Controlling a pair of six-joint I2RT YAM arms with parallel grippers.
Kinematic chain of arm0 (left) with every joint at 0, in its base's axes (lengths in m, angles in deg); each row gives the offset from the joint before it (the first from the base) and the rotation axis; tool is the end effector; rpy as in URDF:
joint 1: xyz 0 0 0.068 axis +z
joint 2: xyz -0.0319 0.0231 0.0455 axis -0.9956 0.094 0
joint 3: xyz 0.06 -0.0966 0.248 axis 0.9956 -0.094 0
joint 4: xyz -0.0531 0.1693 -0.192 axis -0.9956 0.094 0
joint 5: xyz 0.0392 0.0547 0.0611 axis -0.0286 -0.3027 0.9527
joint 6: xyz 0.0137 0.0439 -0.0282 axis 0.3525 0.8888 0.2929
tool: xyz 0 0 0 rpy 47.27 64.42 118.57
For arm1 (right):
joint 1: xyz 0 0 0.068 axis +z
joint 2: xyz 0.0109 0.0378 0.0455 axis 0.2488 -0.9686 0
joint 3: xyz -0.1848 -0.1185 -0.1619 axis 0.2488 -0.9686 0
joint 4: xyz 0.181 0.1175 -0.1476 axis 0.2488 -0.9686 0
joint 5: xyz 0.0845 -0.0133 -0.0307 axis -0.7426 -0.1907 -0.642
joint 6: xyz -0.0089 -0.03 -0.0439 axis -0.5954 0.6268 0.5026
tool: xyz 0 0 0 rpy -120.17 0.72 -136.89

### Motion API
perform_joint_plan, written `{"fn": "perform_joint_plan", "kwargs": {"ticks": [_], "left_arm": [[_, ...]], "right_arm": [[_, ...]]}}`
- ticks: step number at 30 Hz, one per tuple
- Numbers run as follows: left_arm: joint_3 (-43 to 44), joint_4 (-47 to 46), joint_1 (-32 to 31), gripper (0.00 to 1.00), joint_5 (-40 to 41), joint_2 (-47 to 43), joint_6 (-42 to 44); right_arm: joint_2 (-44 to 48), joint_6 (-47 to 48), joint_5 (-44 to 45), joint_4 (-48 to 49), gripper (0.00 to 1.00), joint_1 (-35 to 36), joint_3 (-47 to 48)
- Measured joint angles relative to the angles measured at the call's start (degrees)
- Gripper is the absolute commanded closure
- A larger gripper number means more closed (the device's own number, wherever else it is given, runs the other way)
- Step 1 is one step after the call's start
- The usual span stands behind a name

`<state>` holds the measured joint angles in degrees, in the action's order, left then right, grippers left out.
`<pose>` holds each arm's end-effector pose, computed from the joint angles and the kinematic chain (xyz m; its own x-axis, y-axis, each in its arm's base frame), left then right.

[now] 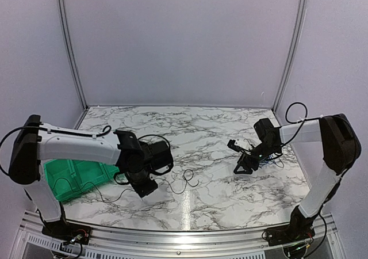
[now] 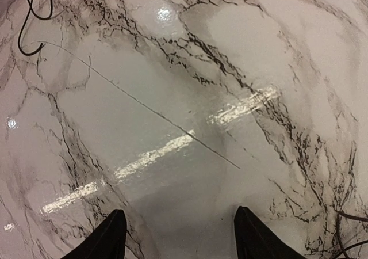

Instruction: Untangle the cables

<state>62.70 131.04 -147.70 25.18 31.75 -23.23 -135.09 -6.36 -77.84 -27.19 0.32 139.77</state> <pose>0.1533 -0.2889 0.1834 -0.5753 0.8029 -0.1562 0.7908 0.5947 0.1446 0.2865 0.0930 0.1446 -0.4624 -0.7131 -0.5269 -0.8769 0.4559 0.1525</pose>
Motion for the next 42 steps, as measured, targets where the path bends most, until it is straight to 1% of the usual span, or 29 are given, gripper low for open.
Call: {"fn": "perform_joint_plan", "kwargs": {"ticks": [3, 7, 10, 14, 18, 21, 27, 31, 35, 42], "left_arm": [[7.1, 0.9, 0.0, 1.0, 3.7, -5.0, 0.2], [19.6, 0.8, 0.0, 1.0, 8.7, -12.0, 1.6], [28.7, 0.8, 0.0, 1.0, 13.1, -15.1, 3.1], [39.2, 0.4, 0.1, 1.0, 18.8, -15.3, 6.3], [46.1, -1.5, 0.2, 1.0, 21.3, -14.5, 10.2], [51.0, -5.2, 0.2, 1.0, 22.9, -13.9, 13.9], [52.4, -13.4, 0.2, 1.0, 26.6, -14.5, 20.0], [50.3, -16.3, 0.2, 1.0, 29.4, -14.5, 22.8], [46.2, -17.6, 0.9, 1.0, 30.6, -13.8, 22.3], [39.3, -17.8, 2.6, 1.0, 31.1, -10.7, 16.9]], "right_arm": [[0.0, 0.0, 0.0, 0.0, 0.36, 0.1, 0.0], [0.0, 0.0, 0.0, 0.0, 0.36, 0.1, 0.0], [0.0, 0.0, 0.0, 0.0, 0.36, 0.2, 0.0], [0.0, 0.0, 0.4, 0.0, 0.37, 0.2, 0.0], [0.0, 0.0, 0.9, 0.0, 0.37, 0.2, 0.0], [-0.1, 0.0, 1.3, 0.0, 0.37, 0.2, 0.1], [-0.3, 0.0, 2.2, 0.0, 0.37, 0.2, 0.1], [-0.7, 0.0, 2.4, 0.2, 0.37, 0.2, 0.2], [-1.2, 0.1, 2.3, 0.3, 0.37, 0.2, 0.7], [-2.2, 0.4, 2.3, 0.9, 0.37, 0.2, 1.5]]}}
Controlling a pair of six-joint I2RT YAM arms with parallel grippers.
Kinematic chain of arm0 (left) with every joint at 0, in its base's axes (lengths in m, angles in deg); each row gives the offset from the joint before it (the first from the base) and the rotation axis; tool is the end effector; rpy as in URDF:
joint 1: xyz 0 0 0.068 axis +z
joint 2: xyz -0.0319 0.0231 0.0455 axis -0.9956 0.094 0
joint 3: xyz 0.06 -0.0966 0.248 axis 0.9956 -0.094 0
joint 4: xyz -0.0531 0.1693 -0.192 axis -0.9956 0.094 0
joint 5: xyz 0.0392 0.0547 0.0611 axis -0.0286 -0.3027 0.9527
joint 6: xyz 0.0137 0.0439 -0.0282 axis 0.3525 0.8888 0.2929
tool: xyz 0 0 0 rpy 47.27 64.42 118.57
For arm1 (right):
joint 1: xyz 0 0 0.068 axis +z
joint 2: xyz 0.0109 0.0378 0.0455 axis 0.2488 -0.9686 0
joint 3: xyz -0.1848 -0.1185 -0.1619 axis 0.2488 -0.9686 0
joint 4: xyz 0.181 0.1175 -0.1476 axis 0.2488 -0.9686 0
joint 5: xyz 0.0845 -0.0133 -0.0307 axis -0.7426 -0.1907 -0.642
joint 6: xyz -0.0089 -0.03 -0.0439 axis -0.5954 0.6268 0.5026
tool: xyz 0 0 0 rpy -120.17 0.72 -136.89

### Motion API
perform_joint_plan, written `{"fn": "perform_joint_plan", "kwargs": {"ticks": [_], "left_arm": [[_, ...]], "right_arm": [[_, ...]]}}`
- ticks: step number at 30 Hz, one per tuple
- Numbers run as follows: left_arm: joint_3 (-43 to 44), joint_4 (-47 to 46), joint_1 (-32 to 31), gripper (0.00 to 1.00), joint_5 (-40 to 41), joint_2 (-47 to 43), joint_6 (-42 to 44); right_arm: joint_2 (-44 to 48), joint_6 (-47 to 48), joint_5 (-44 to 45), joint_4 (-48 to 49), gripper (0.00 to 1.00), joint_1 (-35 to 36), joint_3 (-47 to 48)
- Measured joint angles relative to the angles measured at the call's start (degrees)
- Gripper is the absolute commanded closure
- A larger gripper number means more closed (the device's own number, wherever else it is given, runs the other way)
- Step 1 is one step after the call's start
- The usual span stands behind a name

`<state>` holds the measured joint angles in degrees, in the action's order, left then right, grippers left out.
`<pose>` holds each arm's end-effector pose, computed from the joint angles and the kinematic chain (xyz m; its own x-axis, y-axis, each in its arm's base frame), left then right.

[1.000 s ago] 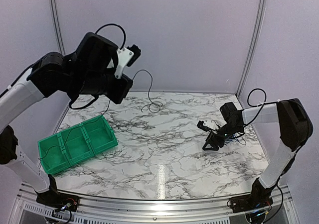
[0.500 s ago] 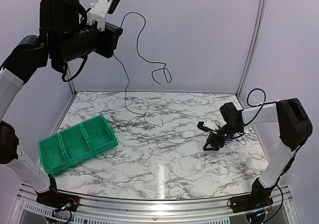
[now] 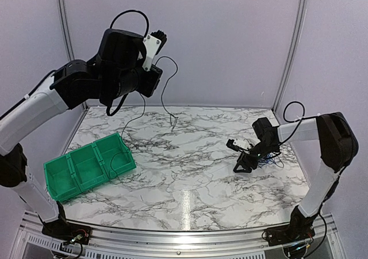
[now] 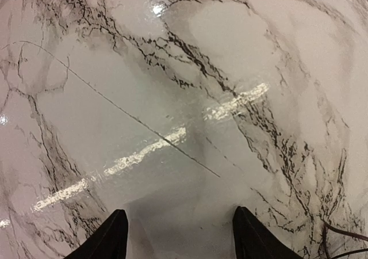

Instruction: Untangle the cables

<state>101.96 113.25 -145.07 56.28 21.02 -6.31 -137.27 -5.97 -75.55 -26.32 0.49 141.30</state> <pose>0.1866 -0.2821 0.4833 -0.0736 0.3487 -0.9343 0.3615 0.8825 0.3009 0.2952 0.0950 0.1402 -0.4560 -0.7306 -0.5081 -0.8776 0.4639 0.1207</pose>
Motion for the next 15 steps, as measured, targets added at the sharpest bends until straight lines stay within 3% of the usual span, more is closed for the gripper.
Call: {"fn": "perform_joint_plan", "kwargs": {"ticks": [15], "left_arm": [[-3.7, -0.2, 6.7, 1.0, 0.1, -3.8, -2.8]], "right_arm": [[-0.8, 0.7, 0.0, 0.2, 0.37, 0.0, 0.7]]}}
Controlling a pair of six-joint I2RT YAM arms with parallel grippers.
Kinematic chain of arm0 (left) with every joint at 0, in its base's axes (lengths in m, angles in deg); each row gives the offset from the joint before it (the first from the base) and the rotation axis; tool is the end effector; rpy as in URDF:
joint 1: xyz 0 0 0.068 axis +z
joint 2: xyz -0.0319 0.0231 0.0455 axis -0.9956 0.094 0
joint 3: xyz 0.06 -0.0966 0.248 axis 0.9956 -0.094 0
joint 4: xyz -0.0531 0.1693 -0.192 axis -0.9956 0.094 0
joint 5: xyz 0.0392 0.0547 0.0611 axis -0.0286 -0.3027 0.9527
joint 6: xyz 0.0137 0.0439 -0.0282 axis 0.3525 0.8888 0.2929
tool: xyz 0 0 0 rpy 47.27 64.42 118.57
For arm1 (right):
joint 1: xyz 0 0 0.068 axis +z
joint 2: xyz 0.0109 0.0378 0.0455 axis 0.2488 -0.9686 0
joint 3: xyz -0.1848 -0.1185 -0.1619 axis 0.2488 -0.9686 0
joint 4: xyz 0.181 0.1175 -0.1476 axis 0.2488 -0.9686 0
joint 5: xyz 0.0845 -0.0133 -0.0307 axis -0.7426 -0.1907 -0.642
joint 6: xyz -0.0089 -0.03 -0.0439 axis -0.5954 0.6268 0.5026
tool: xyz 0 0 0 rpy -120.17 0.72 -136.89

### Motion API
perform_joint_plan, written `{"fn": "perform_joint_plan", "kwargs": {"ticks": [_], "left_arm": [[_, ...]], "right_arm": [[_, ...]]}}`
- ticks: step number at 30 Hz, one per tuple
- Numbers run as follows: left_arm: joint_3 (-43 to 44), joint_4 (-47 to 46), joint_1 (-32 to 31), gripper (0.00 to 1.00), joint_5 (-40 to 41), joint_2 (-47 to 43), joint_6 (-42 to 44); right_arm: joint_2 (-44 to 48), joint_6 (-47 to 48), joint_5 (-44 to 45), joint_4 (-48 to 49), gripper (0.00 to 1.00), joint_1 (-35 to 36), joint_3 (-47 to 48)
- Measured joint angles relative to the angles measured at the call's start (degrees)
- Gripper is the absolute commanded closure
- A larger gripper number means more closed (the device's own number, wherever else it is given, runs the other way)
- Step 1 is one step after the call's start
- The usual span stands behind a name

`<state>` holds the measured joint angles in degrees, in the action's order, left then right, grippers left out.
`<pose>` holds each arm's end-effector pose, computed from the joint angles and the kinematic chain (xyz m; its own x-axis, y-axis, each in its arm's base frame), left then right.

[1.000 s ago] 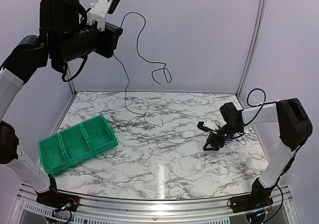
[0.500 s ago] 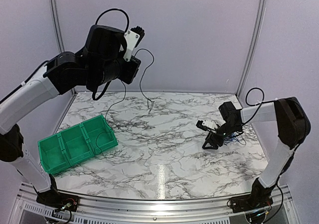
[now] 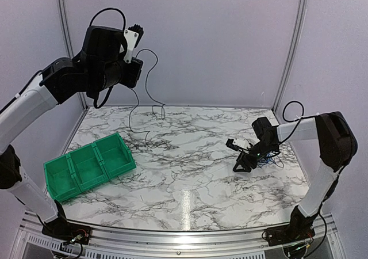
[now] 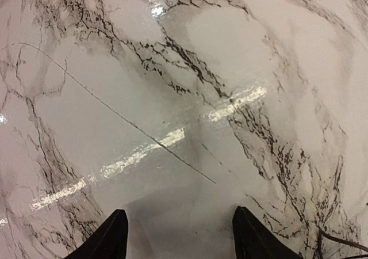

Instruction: Untangle the cables

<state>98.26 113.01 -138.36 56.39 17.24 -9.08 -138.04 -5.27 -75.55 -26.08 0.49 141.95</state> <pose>0.2080 -0.2443 0.4839 -0.1232 0.2887 -0.9495 0.2474 0.9355 0.2523 0.2985 0.0958 0.1392 -0.4443 -0.7360 -0.5109 -0.8834 0.4549 0.1129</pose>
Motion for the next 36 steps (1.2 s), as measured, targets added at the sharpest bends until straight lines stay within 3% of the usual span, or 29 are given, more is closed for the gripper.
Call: {"fn": "perform_joint_plan", "kwargs": {"ticks": [21, 36], "left_arm": [[-8.9, -0.5, 12.7, 1.0, -1.2, -7.7, 1.2], [-0.8, -1.0, 13.3, 1.0, -14.5, -12.9, 0.2]], "right_arm": [[-0.9, 0.2, 0.0, 0.6, 0.37, 0.0, 0.8], [-1.2, 0.2, 0.1, 0.6, 0.37, 0.1, 1.0]]}}
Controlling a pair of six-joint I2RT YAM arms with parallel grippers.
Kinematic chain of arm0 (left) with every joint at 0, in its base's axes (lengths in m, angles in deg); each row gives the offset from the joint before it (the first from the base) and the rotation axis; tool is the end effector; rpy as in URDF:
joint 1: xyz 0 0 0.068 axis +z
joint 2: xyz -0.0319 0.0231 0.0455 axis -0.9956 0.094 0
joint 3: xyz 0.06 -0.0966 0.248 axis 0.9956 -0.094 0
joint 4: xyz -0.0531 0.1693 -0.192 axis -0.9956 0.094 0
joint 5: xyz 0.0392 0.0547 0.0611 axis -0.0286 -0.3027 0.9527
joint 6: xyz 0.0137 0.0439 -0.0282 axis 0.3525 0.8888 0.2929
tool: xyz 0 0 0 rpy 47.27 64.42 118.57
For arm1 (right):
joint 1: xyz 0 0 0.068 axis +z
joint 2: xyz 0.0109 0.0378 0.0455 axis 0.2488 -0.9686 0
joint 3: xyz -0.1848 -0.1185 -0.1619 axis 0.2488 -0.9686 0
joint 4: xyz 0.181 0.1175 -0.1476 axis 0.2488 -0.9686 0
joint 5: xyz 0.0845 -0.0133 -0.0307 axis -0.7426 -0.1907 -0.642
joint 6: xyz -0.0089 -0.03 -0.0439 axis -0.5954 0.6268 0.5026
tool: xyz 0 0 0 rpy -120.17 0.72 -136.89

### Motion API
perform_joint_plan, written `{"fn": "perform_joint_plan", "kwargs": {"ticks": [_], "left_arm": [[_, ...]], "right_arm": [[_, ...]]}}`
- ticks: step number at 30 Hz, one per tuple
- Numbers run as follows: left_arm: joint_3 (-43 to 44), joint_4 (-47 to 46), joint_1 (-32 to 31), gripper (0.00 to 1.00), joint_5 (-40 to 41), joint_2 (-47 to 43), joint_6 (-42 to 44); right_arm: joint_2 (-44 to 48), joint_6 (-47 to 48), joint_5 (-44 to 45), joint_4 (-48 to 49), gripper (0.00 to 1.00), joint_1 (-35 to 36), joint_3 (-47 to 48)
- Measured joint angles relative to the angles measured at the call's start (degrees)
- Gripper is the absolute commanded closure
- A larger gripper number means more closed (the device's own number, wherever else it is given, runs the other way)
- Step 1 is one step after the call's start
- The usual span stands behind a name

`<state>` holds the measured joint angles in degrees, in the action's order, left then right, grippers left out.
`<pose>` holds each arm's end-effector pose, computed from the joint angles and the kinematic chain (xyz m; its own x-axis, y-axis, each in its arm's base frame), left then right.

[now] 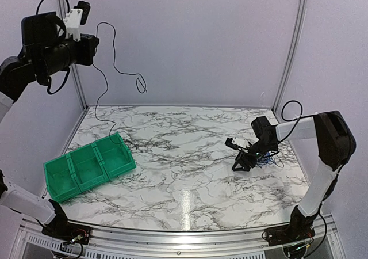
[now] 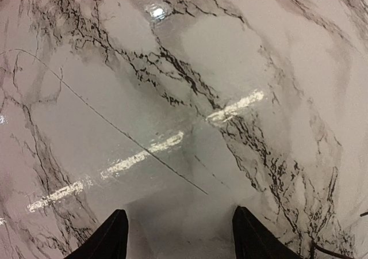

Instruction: Untangle the cables

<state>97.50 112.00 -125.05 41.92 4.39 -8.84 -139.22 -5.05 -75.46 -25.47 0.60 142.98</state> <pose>0.1909 -0.1419 0.5392 0.0082 0.1090 -0.9940 0.2428 0.9641 0.1077 0.3040 0.0979 0.1379 -0.4356 -0.7380 -0.5153 -0.8866 0.4507 0.1040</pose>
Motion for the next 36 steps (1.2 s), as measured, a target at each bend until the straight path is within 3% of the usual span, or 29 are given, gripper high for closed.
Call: {"fn": "perform_joint_plan", "kwargs": {"ticks": [18, 36], "left_arm": [[-8.2, -1.1, 0.2, 1.0, 4.6, -1.0, 3.0], [-3.3, -2.4, 0.4, 1.0, 4.5, -0.4, 4.0]], "right_arm": [[-0.5, 0.0, 0.5, 0.4, 0.38, 0.6, 0.5], [-0.5, 0.1, 0.6, 0.4, 0.38, 0.6, 0.5]]}}
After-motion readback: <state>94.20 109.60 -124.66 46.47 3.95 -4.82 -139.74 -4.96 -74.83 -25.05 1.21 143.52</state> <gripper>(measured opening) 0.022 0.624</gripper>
